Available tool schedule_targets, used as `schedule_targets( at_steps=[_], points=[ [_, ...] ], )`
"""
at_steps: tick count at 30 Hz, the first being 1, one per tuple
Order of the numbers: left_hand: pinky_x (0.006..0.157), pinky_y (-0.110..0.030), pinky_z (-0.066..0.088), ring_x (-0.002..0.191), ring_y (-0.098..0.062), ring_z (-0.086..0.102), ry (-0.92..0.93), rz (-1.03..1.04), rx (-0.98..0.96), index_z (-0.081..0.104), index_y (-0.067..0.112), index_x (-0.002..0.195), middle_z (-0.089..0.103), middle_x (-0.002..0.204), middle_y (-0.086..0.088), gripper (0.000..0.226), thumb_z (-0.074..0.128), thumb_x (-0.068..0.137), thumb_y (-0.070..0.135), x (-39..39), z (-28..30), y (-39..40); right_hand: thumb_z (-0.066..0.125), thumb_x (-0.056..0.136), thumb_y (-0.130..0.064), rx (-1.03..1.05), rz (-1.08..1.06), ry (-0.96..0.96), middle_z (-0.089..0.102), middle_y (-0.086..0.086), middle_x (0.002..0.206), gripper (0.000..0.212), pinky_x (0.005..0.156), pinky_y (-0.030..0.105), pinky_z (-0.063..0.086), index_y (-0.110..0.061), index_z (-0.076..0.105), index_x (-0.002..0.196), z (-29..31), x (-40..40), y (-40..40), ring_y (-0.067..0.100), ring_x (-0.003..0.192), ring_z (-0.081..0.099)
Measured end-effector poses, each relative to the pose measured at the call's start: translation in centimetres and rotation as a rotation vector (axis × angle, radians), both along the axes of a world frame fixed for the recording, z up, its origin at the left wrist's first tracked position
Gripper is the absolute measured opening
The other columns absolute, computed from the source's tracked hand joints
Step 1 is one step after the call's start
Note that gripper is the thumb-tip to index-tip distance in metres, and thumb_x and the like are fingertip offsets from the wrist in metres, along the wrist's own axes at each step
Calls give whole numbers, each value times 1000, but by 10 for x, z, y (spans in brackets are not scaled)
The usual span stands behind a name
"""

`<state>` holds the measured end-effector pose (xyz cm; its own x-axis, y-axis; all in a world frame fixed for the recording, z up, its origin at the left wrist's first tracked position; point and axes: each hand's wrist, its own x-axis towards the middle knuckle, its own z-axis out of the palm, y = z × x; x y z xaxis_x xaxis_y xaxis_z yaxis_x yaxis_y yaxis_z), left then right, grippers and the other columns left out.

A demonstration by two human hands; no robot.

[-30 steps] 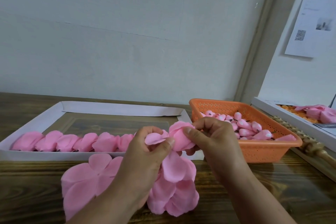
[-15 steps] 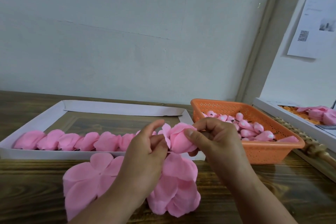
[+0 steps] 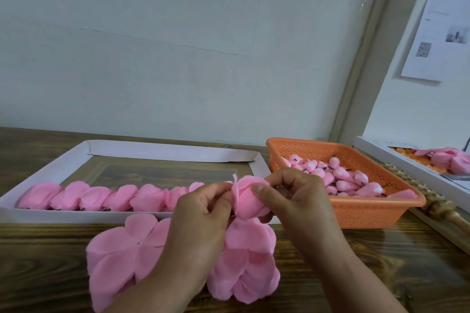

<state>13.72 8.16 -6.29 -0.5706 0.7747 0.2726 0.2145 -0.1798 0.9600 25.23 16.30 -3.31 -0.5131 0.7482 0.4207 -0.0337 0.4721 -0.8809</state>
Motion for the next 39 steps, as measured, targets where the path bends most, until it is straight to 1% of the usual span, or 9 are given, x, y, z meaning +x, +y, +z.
schedule_targets(
  at_steps=[5, 11, 16, 23, 27, 30, 33, 36, 39],
  points=[
    [72, -35, 58, 77, -12, 69, 21, -11, -29, 72, 24, 90, 73, 79, 5, 28, 47, 97, 15, 0, -1, -1, 67, 82, -1, 8, 10, -23, 65, 15, 57, 8, 45, 16, 46, 0, 64, 74, 2, 1, -1, 11, 46, 61],
    [63, -11, 51, 76, 2, 64, 115, -31, -44, 73, 26, 96, 71, 78, 13, 27, 47, 98, 17, 2, 0, -2, 63, 85, -2, 29, 77, -122, 69, 9, 66, 12, 48, 20, 50, -11, 70, 84, 5, 3, -3, 10, 49, 62],
    [81, -27, 57, 87, -3, 67, 129, -47, -35, 71, 22, 109, 72, 89, 9, 27, 46, 98, 18, 4, -2, -1, 64, 84, -2, 2, 56, -109, 67, 10, 58, 10, 47, 22, 50, -10, 68, 79, 5, 2, -1, 11, 45, 59],
    [77, -20, 56, 85, 4, 67, 120, -62, -32, 65, 45, 86, 72, 86, 21, 36, 48, 97, 15, 6, -1, -2, 67, 83, -7, 21, 16, -102, 64, 5, 49, 12, 45, 17, 46, -8, 63, 72, 3, 0, -2, 10, 42, 60],
    [83, -31, 56, 86, -2, 68, 158, -113, -51, 70, 39, 91, 73, 86, 15, 30, 49, 97, 19, 6, 0, -3, 67, 83, -7, 28, 40, -113, 62, 2, 47, 10, 46, 19, 48, -6, 64, 73, 3, 2, -1, 10, 43, 59],
    [75, -35, 57, 80, -9, 69, 191, -162, -73, 73, 28, 91, 73, 82, 5, 24, 50, 96, 22, 3, 1, -4, 68, 82, -5, 35, 72, -132, 60, 2, 45, 11, 45, 19, 47, -6, 64, 72, 5, 4, 1, 10, 41, 57],
    [60, -28, 51, 63, -1, 62, 131, -267, -130, 72, 30, 79, 68, 67, 9, 30, 50, 97, 21, 0, 5, -5, 70, 80, -5, 26, 101, -150, 60, 4, 45, 9, 44, 19, 45, -3, 65, 72, 8, 7, 3, 12, 40, 55],
    [84, -49, 54, 81, -17, 66, 23, -370, -175, 73, 25, 81, 72, 80, -6, 28, 51, 96, 19, -4, 9, -6, 71, 78, -5, -3, 144, -129, 61, 13, 50, 9, 46, 26, 46, 0, 66, 73, 8, 9, 5, 19, 42, 54],
    [95, -50, 51, 99, -26, 69, -37, -437, -186, 74, 17, 91, 74, 98, -12, 23, 52, 96, 19, -7, 11, -8, 71, 78, -5, -16, 195, -105, 61, 16, 52, 9, 46, 27, 46, 0, 65, 72, 9, 9, 5, 21, 42, 55]
  ],
)
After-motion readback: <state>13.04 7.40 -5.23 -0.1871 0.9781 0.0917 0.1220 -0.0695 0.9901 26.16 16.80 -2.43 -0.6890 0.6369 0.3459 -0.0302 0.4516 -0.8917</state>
